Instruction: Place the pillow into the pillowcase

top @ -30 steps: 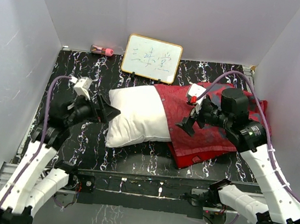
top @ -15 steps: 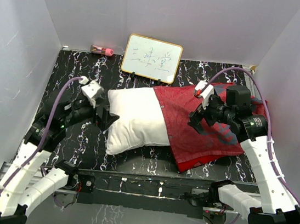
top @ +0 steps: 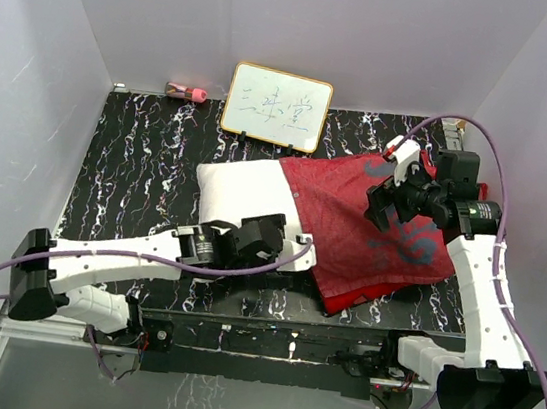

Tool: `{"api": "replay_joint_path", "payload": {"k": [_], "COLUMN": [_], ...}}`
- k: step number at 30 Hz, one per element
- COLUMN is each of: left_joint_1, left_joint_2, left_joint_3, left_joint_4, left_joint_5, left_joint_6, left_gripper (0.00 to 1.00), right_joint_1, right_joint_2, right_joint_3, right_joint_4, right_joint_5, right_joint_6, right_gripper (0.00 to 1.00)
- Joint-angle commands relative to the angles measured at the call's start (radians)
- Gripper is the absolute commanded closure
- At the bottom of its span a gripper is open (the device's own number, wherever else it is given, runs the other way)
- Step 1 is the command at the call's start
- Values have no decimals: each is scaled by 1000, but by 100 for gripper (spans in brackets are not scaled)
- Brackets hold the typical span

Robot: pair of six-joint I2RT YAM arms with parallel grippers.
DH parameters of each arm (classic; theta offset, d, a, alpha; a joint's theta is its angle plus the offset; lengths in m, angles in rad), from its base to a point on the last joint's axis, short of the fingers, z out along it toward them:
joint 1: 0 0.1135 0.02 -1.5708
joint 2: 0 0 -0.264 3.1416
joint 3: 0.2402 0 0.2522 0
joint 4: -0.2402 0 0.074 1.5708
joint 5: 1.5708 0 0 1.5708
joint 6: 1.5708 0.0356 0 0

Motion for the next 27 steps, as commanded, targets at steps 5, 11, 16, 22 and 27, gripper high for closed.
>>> {"api": "replay_joint_path", "payload": {"k": [5, 11, 16, 22, 27], "left_joint_1": [4, 32, 67, 69, 72], "left_joint_2": [43, 144, 182, 123, -33], "left_joint_3": [-184, -178, -129, -13, 98], "left_joint_4": [273, 312, 273, 158, 133], "left_joint_5": [-398, -246, -95, 224, 438], "left_joint_6": [190, 93, 3, -150, -280], "left_gripper": [3, 54, 100, 100, 100], "right_joint_1": [-7, -6, -6, -5, 29], "right_joint_2": [-8, 13, 65, 123, 199], "right_joint_3": [-80, -150, -120, 227, 501], "right_joint_4": [6, 52, 53, -32, 35], "right_joint_5": [68, 83, 50, -231, -394], "right_joint_6": [-128, -233, -204, -123, 65], "right_gripper": [1, 0, 61, 92, 92]}}
